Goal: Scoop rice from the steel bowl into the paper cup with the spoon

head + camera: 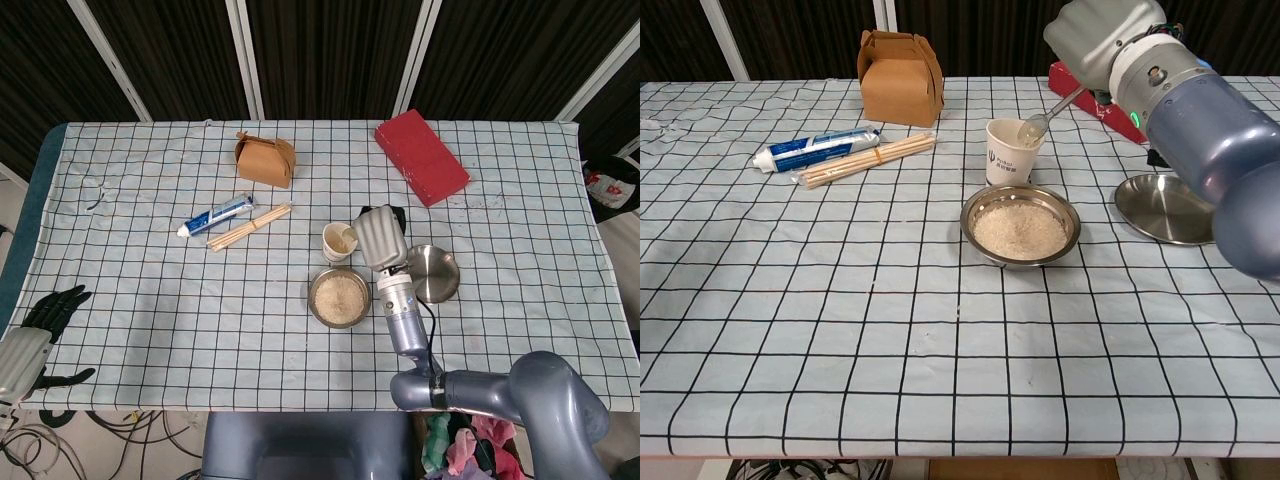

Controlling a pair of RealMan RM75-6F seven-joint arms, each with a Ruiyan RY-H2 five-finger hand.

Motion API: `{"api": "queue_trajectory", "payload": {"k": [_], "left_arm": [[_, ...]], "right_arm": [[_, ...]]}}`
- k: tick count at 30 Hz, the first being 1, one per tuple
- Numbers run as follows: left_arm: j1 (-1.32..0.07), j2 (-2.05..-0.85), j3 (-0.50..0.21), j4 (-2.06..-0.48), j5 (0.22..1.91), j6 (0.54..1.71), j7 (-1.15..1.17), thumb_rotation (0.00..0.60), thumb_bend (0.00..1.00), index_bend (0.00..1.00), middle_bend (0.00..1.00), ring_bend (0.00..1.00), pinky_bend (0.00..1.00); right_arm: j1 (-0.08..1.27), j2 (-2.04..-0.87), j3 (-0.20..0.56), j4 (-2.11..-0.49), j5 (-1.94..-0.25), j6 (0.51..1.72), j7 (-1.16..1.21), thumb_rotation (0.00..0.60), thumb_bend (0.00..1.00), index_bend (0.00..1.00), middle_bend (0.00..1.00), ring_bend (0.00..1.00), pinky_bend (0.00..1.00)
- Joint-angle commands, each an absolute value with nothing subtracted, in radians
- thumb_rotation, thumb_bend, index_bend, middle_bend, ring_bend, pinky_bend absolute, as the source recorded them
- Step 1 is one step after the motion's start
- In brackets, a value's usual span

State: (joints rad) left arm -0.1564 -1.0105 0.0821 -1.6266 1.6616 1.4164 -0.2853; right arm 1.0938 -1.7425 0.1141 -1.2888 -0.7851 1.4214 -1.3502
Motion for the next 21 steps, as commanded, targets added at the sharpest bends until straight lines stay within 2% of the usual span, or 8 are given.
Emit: {"api": "queue_trajectory", "payload": {"k": [1, 11, 21], "left_arm": [[-0.157, -1.011, 0.082, -1.627, 1.662, 1.416, -0.285, 0.600, 0.02, 0.00, 0.00, 0.00, 0.00], [-0.157, -1.010, 0.081, -1.626, 1.662, 1.416, -0.285, 0.600, 0.02, 0.00, 0.00, 0.00, 0.00], [-0.159, -1.010, 0.081, -1.626, 1.660, 1.412, -0.286, 0.600, 0.02, 0.00, 0.00, 0.00, 0.00]], "right_arm": [[1.093, -1.725, 0.064, -1.277, -0.859, 1.405, -1.370, 0.600, 0.49, 0.68, 1.00, 1.00, 1.00], [1.083, -1.722, 0.001, -1.237, -1.002, 1.386, -1.401, 0.600, 0.49, 0.68, 1.00, 1.00, 1.00], [1.056, -1.734, 0.018, -1.195, -1.077, 1.377, -1.393, 0.600, 0.49, 0.68, 1.00, 1.00, 1.00]]}}
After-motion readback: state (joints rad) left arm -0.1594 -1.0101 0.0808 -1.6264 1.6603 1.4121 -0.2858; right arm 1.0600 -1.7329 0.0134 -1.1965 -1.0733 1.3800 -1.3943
